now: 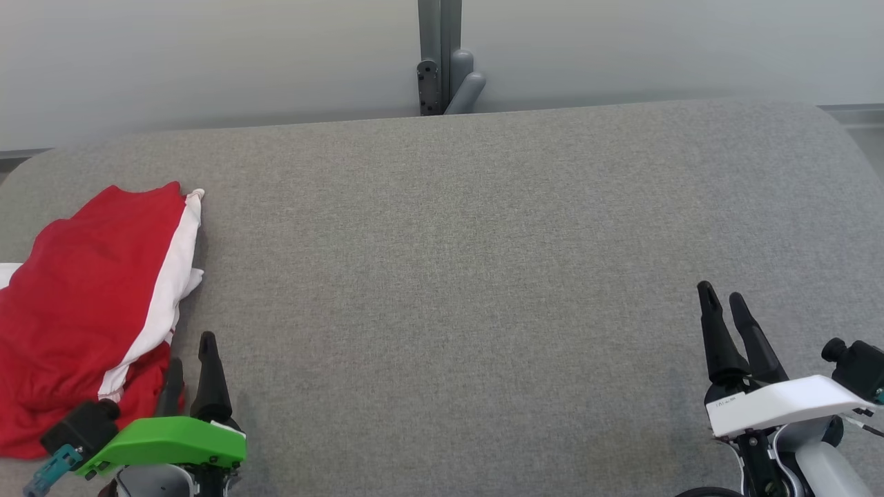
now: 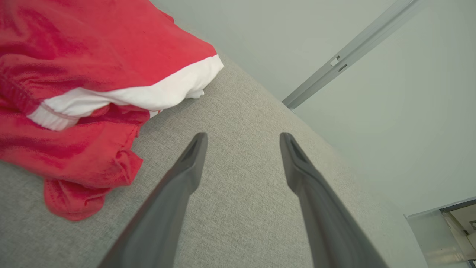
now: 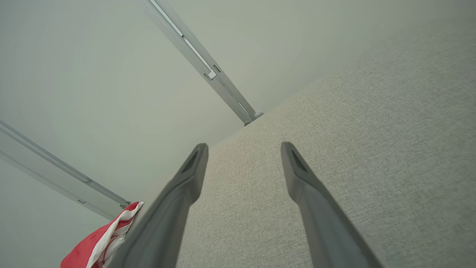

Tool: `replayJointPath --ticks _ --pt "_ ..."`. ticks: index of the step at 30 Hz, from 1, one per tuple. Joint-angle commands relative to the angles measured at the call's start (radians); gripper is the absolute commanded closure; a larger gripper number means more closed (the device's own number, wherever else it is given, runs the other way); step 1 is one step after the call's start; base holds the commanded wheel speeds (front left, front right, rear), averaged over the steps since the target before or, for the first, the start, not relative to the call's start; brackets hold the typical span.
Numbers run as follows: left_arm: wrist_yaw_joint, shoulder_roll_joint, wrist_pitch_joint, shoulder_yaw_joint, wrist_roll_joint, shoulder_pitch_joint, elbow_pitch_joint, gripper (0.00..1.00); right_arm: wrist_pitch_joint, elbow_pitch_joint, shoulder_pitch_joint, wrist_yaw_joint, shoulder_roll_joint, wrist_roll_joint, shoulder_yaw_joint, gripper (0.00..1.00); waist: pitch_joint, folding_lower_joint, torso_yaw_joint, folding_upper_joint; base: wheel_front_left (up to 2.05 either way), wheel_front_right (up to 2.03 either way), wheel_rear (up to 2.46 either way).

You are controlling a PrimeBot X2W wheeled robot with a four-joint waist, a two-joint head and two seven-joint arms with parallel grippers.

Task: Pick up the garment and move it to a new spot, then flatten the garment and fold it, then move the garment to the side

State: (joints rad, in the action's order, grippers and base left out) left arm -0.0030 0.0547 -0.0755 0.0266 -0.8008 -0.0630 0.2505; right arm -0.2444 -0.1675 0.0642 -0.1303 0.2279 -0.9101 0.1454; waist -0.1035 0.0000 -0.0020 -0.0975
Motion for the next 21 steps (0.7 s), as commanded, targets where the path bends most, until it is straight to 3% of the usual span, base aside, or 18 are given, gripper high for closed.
replayJointPath --ticks 1,21 --pt "0.004 0.012 -0.013 -0.002 0.046 0.003 -0.015 0.00 -0.006 0.016 -0.005 0.000 -0.002 0.054 -0.016 0.00 0.000 0.0000 -0.001 0.0000 0.00 0.00 0.00" --pt "0.021 0.050 -0.072 -0.060 0.314 0.033 -0.050 0.00 -0.011 0.029 -0.035 0.000 -0.045 0.360 -0.095 0.00 -0.005 0.0000 -0.002 0.0000 0.00 0.00 0.00"
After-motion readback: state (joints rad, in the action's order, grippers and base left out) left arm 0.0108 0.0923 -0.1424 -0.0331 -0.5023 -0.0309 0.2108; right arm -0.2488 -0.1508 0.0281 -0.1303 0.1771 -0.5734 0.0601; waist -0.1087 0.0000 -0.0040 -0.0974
